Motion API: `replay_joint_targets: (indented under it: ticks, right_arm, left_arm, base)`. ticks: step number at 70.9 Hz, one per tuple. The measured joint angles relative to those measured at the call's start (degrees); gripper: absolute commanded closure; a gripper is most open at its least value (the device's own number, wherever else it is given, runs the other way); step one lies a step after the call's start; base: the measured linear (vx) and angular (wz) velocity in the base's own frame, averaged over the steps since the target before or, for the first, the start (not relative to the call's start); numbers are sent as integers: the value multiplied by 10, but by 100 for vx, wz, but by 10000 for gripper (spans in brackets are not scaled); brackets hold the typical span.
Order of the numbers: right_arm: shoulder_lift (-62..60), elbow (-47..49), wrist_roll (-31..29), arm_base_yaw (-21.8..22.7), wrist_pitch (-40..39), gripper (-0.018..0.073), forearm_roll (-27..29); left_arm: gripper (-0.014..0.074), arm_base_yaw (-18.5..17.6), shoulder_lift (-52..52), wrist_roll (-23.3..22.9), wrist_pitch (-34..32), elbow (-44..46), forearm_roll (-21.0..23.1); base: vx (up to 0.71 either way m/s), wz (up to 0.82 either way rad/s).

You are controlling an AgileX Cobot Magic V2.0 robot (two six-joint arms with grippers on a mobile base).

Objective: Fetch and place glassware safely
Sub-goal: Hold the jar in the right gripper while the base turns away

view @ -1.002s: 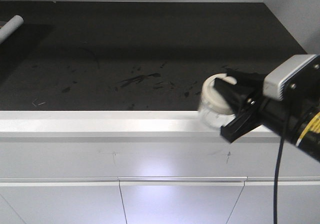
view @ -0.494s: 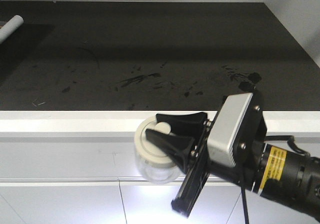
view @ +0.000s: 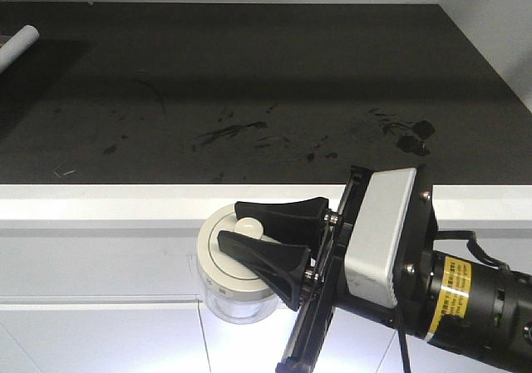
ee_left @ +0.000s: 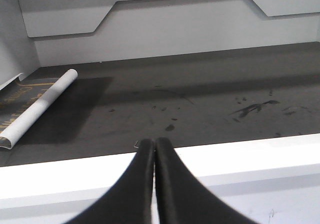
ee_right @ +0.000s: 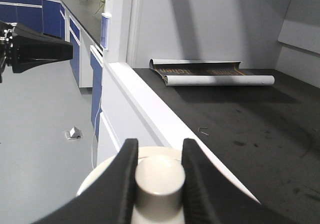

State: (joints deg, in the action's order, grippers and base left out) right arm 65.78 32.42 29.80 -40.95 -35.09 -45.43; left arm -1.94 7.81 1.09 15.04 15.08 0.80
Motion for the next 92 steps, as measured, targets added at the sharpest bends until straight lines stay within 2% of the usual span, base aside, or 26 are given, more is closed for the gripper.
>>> replay_joint_targets:
  ticks: [92]
  right_arm:
    - [0,0,0,0,-1,563,0]
  left_arm:
    - [603,0,0,0,0,0,0]
  base:
    - [0,0]
